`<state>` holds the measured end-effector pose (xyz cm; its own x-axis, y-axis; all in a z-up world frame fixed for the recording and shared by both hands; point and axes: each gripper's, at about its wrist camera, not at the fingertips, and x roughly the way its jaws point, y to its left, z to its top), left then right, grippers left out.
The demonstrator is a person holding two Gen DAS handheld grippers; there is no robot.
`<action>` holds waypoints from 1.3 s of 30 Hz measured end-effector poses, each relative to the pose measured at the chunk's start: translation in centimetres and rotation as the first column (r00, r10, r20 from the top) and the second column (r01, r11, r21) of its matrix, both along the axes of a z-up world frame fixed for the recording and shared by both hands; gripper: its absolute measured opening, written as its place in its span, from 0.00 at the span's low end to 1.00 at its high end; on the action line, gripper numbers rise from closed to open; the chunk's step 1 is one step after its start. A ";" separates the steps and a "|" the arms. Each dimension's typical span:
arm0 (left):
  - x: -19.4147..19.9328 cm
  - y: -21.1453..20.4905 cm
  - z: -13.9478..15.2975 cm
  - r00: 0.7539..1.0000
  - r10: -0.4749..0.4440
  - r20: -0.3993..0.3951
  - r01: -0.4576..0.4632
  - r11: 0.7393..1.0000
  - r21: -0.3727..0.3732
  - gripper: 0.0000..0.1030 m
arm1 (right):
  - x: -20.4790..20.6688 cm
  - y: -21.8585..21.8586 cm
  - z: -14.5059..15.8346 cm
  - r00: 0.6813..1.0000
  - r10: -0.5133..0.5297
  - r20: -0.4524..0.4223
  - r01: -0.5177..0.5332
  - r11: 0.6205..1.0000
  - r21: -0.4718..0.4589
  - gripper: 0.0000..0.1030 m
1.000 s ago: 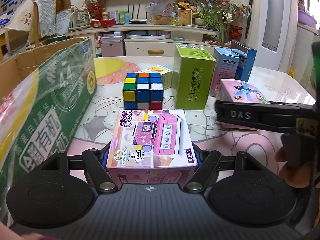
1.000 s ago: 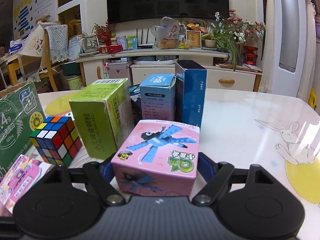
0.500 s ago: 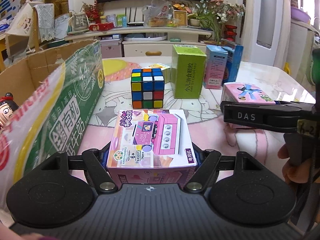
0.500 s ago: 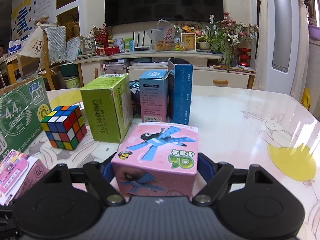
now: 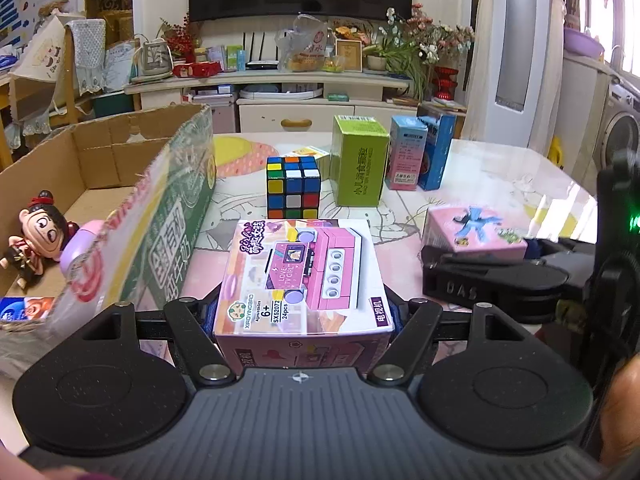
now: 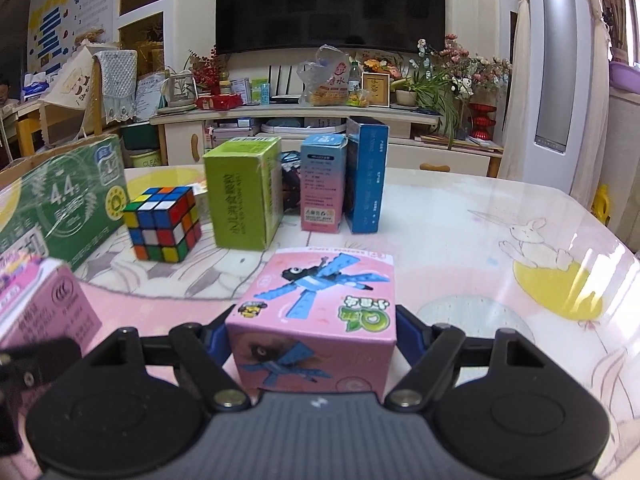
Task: Organize rigid objects
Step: 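Carry both pink boxes into the cardboard box and open both grippers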
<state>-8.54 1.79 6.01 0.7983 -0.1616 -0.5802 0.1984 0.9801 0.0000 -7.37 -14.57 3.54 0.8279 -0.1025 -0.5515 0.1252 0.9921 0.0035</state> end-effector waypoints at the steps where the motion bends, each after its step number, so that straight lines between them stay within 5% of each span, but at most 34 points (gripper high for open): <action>1: -0.1 0.1 0.1 1.000 -0.001 0.004 0.001 1.000 -0.002 0.86 | -0.3 0.3 0.0 1.000 0.001 0.000 -0.001 1.000 -0.002 0.75; 39: -3.7 5.5 6.3 0.987 0.071 0.141 -0.058 0.993 -0.099 0.86 | -6.6 7.7 7.0 0.983 0.156 0.101 -0.155 0.988 -0.019 0.71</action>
<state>-12.20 7.30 12.35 0.8829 -0.1555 -0.4431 0.1394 0.9878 -0.0689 -13.98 -6.83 10.56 0.8860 0.0258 -0.4631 -0.0307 0.9995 -0.0032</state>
